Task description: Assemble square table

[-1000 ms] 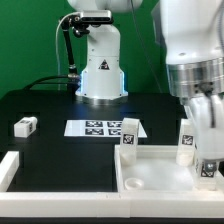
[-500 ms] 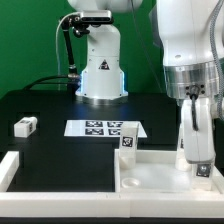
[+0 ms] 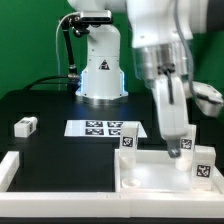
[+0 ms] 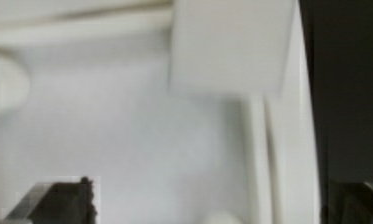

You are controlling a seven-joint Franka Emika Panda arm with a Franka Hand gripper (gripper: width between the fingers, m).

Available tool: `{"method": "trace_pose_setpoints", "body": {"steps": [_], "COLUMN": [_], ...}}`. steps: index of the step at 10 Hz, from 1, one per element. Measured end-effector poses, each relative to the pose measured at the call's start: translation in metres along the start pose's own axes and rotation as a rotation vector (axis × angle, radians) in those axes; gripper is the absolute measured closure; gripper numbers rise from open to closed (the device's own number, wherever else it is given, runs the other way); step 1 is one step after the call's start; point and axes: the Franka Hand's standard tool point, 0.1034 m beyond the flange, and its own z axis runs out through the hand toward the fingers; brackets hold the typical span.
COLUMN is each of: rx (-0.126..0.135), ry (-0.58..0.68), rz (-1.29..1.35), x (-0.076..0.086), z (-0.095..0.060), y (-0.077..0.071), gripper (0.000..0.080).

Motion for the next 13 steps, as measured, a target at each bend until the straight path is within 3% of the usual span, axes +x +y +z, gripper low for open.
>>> {"method": "trace_pose_setpoints", "body": {"steps": [6,7,9,10,12,13], "rx": [-0.006,0.007,0.011,0.018,0.041,0.035], "ry": [0.004,0.011,0.01,0.008,0.016,0.016], "rz": [-0.036,-0.119,-0.293,-0.328,-0.465,-0.533], "x": [0.0,0.017,0.068,0.089,0.113,0.11], "z": [0.005,0.002,-0.019,-0.034,-0.051,-0.048], "y": [0.004,0.012,0.034,0.034,0.029,0.03], "gripper": [0.0151,0.0151,0.0151,0.0151,0.0151,0.0151]}}
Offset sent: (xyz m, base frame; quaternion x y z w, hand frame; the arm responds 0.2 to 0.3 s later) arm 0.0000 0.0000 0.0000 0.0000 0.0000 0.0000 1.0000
